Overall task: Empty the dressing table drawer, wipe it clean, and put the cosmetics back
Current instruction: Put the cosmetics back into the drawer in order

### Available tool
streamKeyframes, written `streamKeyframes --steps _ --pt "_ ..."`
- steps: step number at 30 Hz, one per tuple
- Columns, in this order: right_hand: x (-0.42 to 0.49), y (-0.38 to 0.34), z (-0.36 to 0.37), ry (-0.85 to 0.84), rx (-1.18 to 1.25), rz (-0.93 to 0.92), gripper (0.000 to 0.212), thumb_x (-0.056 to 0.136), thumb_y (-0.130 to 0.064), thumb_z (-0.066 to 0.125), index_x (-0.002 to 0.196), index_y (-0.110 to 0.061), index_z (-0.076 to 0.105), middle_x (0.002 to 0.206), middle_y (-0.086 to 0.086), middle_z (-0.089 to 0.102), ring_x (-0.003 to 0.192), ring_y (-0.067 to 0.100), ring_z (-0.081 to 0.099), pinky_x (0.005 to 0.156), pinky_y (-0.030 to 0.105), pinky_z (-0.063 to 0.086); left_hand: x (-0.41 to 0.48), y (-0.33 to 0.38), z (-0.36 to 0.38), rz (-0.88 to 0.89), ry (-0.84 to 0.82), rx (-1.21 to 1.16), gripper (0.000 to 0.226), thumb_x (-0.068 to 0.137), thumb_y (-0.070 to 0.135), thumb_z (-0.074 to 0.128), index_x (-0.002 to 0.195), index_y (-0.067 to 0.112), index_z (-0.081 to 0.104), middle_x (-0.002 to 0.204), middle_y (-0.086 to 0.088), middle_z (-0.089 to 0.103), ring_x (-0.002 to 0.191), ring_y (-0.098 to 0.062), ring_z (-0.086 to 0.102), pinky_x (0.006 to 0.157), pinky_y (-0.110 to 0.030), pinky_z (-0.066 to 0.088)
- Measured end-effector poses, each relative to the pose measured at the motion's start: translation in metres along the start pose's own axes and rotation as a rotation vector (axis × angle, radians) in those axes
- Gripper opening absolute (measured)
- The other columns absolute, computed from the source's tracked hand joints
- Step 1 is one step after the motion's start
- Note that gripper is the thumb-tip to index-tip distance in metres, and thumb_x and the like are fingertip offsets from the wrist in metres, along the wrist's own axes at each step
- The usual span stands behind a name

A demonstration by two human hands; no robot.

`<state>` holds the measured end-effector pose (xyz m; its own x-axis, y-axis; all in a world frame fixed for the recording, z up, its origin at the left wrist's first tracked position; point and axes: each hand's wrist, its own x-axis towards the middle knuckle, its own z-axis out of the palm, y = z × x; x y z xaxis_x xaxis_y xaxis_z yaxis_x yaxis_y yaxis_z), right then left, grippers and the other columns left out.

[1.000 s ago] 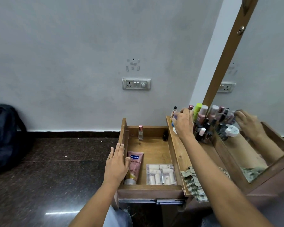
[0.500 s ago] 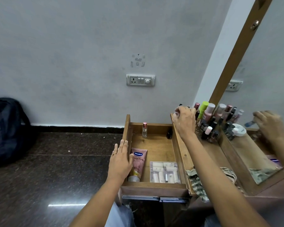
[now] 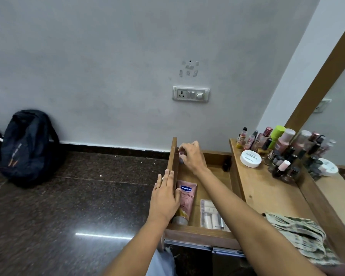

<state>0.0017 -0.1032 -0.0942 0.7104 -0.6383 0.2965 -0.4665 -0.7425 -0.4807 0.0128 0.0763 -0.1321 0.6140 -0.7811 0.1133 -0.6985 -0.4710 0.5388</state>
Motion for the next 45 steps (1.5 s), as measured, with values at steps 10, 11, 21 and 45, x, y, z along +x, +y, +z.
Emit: streamKeyframes --steps 10,11,21,45 --pt "0.015 0.015 0.026 -0.012 -0.091 0.097 0.008 0.088 -0.013 0.064 0.095 -0.018 0.066 0.11 0.008 0.044 0.098 0.021 0.038 0.081 0.025 0.037 0.0 -0.001 0.001 -0.006 -0.012 -0.035 0.062 0.101 0.042 0.034 0.155 0.023 0.01 0.162 0.007 0.005 0.149 -0.017 -0.002 0.119 -0.033 0.012" --pt "0.015 0.016 0.027 -0.01 -0.094 0.107 0.007 0.089 -0.014 0.064 0.094 -0.017 0.066 0.111 0.007 0.044 0.098 0.021 0.038 0.08 0.023 0.035 0.0 -0.002 0.001 -0.005 -0.012 -0.034 0.062 0.101 0.042 0.034 0.155 0.023 0.011 0.162 0.007 0.005 0.149 -0.017 -0.002 0.119 -0.033 0.012" --pt "0.019 0.02 0.029 0.022 -0.26 0.036 0.009 0.088 -0.01 0.062 0.096 -0.014 0.063 0.11 0.009 0.056 0.109 0.024 0.041 0.09 0.034 0.034 0.0 -0.001 0.001 -0.004 -0.013 -0.035 0.062 0.101 0.043 0.034 0.155 0.024 0.01 0.162 0.007 0.005 0.149 -0.017 -0.001 0.119 -0.033 0.012" --pt "0.017 0.015 0.03 -0.019 -0.574 -0.069 0.038 0.052 -0.012 0.088 0.081 -0.018 0.065 0.082 0.0 0.068 0.09 0.025 0.06 0.073 0.036 0.045 0.001 -0.002 0.0 0.001 -0.009 -0.029 0.061 0.101 0.041 0.034 0.155 0.023 0.011 0.162 0.007 0.006 0.149 -0.016 -0.001 0.118 -0.03 0.008"
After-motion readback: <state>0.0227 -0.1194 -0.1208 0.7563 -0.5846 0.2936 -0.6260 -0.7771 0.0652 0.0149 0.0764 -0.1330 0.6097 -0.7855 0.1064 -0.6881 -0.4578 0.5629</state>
